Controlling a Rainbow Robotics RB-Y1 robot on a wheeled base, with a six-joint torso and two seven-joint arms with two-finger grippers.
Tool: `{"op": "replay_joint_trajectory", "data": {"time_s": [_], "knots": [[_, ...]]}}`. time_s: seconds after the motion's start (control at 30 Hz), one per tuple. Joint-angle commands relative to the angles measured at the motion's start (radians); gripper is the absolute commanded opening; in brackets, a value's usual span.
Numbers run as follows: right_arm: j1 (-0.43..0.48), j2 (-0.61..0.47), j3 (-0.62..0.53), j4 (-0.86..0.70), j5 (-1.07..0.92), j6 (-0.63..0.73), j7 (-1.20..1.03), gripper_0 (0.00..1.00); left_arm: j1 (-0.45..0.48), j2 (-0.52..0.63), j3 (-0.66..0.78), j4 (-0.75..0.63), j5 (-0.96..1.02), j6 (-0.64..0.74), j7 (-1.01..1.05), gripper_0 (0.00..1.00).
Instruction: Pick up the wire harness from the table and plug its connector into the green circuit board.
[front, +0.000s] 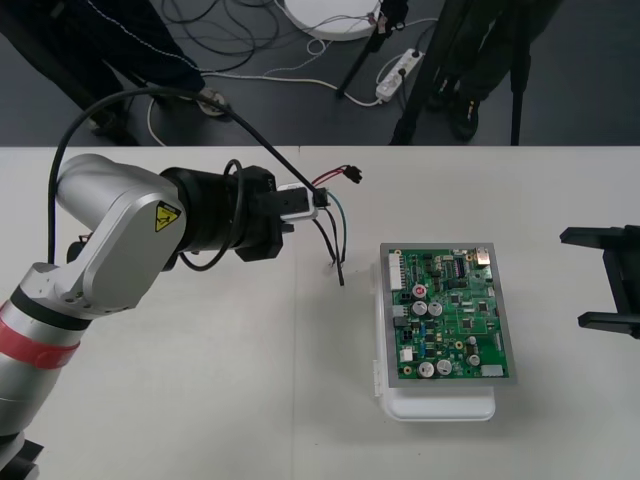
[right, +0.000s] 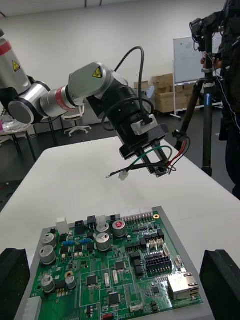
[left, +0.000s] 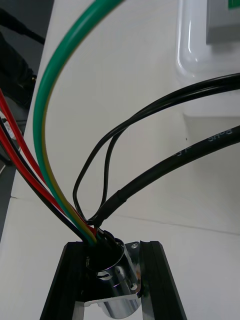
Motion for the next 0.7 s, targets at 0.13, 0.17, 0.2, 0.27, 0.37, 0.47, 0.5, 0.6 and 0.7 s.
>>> {"op": "replay_joint_trajectory", "data": {"time_s": [0.13, 0.17, 0.2, 0.27, 0.37, 0.47, 0.5, 0.6, 0.7], "knots": [[-0.033, 0.005, -0.002, -0.001, -0.013, -0.013, -0.051, 1.00, 0.010, -0.107, 0.046, -0.044, -0.043, -0.003, 0.071, 0.00], [-0.033, 0.005, -0.002, -0.001, -0.013, -0.013, -0.051, 1.00, 0.010, -0.113, 0.046, -0.044, -0.053, -0.003, 0.074, 0.00], [-0.033, 0.005, -0.002, -0.001, -0.013, -0.013, -0.054, 1.00, 0.010, -0.124, 0.046, -0.048, -0.074, -0.003, 0.077, 0.00], [-0.033, 0.005, -0.002, -0.002, -0.013, -0.013, -0.054, 1.00, 0.010, -0.137, 0.046, -0.050, -0.102, -0.003, 0.080, 0.00], [-0.033, 0.005, -0.002, -0.005, -0.013, -0.013, -0.056, 1.00, 0.010, -0.166, 0.046, -0.048, -0.140, -0.003, 0.089, 0.00], [-0.033, 0.005, -0.002, -0.007, -0.013, -0.013, -0.056, 1.00, 0.010, -0.199, 0.046, -0.048, -0.186, -0.003, 0.097, 0.00], [-0.033, 0.005, -0.002, -0.007, -0.013, -0.013, -0.056, 1.00, 0.010, -0.211, 0.048, -0.050, -0.201, -0.003, 0.100, 0.00], [-0.034, 0.004, -0.002, -0.007, -0.015, -0.013, -0.059, 1.00, 0.009, -0.251, 0.048, -0.050, -0.254, -0.003, 0.108, 0.00], [-0.034, 0.005, -0.003, -0.007, -0.016, -0.013, -0.064, 1.00, 0.006, -0.274, 0.046, -0.050, -0.274, -0.003, 0.112, 0.00]]}}
